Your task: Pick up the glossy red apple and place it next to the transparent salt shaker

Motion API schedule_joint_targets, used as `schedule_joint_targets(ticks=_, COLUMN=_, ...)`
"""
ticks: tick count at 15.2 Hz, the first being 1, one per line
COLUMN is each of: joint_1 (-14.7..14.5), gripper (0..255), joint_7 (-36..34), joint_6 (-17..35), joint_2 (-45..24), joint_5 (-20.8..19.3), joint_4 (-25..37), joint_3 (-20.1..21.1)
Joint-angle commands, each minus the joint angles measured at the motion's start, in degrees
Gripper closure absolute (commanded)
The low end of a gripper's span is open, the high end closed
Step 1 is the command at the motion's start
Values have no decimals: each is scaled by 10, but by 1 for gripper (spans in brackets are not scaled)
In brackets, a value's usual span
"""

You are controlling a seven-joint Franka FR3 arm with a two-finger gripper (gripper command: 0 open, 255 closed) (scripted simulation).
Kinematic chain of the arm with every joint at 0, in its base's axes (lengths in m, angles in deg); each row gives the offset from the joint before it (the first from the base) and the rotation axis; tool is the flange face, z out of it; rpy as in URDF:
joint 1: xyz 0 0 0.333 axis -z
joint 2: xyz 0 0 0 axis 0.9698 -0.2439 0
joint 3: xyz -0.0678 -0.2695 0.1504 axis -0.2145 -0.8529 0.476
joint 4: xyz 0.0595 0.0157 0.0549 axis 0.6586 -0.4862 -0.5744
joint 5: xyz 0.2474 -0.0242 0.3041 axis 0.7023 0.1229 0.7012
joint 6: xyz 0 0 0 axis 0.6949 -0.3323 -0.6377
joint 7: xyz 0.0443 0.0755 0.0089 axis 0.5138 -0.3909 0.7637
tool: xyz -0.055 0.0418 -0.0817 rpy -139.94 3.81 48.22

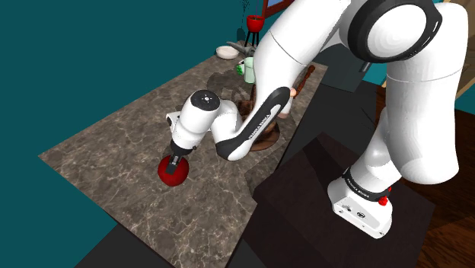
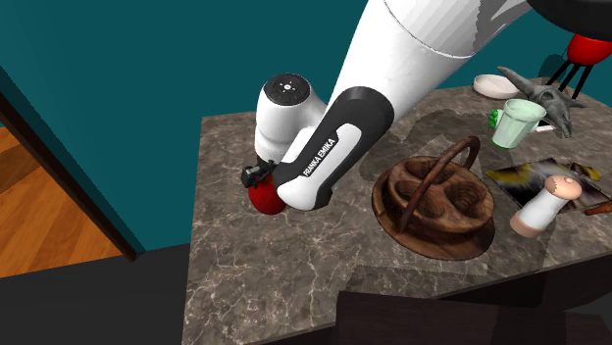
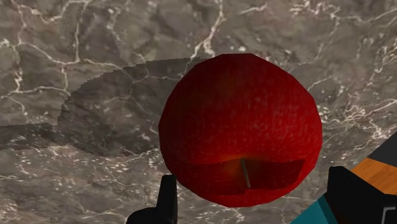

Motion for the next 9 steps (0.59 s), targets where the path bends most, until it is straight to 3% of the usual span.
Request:
schedule_joint_targets(ticks=1, joint_1=0, gripper=0, joint_7=0, joint_6=0, joint_2=0, joint_5=0, joint_4=0, joint_3=0)
schedule_joint_targets(ticks=3, joint_1=0, gripper=0, joint_7=0, joint_6=0, joint_2=0, joint_5=0, joint_4=0, joint_3=0)
schedule_joint_targets(ticks=4, joint_1=0, gripper=255, joint_7=0, joint_6=0, joint_2=0, joint_5=0, joint_4=0, joint_3=0)
schedule_joint_targets(ticks=9, joint_1=2, gripper=255, joint_7=2, joint_6=-1, joint_2=0, joint_5=1, joint_4=0, joint_3=1)
